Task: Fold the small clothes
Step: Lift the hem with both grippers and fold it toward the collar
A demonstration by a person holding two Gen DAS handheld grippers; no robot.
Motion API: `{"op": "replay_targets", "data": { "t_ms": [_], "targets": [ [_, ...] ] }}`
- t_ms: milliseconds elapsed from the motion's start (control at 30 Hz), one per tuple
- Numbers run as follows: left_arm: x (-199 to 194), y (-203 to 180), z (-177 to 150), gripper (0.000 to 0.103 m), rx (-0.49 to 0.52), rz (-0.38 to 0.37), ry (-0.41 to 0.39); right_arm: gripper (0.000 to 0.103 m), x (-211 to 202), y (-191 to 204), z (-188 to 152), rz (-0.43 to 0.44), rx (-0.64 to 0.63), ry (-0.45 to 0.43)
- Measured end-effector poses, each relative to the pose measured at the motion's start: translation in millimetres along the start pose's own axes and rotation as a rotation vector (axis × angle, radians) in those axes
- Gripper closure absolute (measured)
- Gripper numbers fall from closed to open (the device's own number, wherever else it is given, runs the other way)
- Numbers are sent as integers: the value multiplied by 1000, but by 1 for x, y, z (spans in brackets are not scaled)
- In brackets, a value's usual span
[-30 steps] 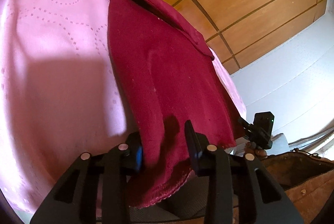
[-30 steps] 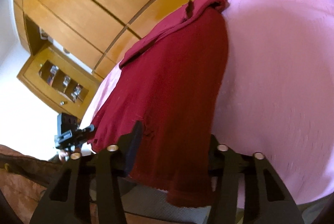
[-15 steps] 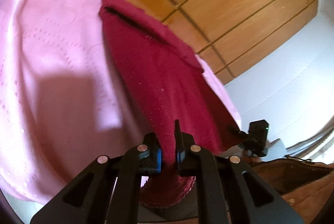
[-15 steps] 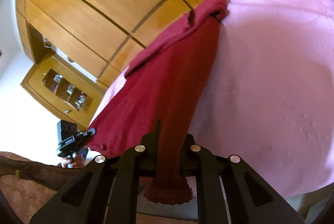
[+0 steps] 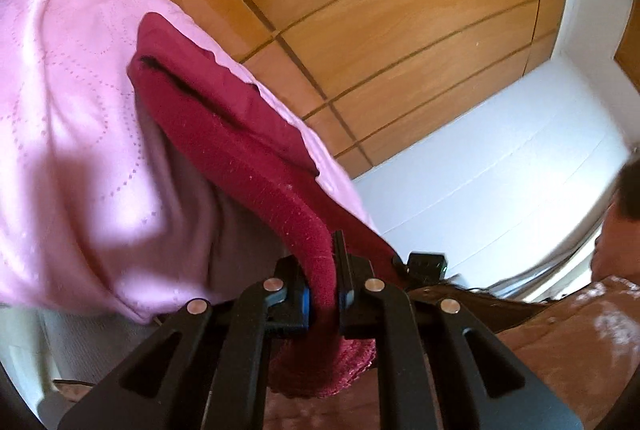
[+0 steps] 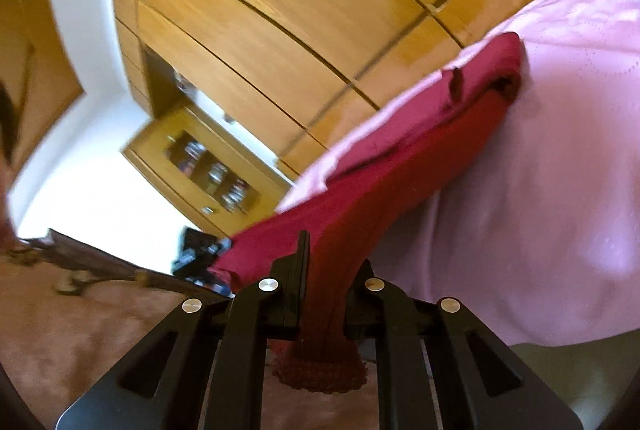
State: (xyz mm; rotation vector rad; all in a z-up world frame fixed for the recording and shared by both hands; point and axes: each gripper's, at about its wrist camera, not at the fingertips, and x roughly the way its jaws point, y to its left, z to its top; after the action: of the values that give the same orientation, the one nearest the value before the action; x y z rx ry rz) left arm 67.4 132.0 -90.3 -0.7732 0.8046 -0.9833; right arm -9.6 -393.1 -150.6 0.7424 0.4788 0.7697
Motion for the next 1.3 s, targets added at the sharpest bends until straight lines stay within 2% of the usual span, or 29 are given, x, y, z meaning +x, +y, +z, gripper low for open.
{"op": "replay_targets", "data": {
  "t_ms": [200,300,533,667,833,967,1200,1233,1300],
  "targets": [
    [4,18,21,95,-65,14,-43,92,4,-21,18,61,90,-100],
    [15,21,40,94,-65,19,-46,92,18,-29,37,67,111,-118],
    [45,35,83,94,-66,98,-33,92,33,-47,69,69,140,-148],
    [57,48,105,94,-74,151,-38,92,45,-60,89,32,175,-153],
    [75,68,132,94,-112,175,-61,92,63,-81,117,-36,230,-153],
    [94,86,150,94,-143,215,-53,92,83,-101,137,-92,257,-114],
    [118,110,181,93,-165,280,-23,92,121,-147,167,-161,395,-89],
    [124,114,188,92,-176,291,-22,92,126,-155,170,-176,418,-92],
    [134,120,198,78,-190,318,-24,92,134,-171,171,-201,473,-100]
  ]
}}
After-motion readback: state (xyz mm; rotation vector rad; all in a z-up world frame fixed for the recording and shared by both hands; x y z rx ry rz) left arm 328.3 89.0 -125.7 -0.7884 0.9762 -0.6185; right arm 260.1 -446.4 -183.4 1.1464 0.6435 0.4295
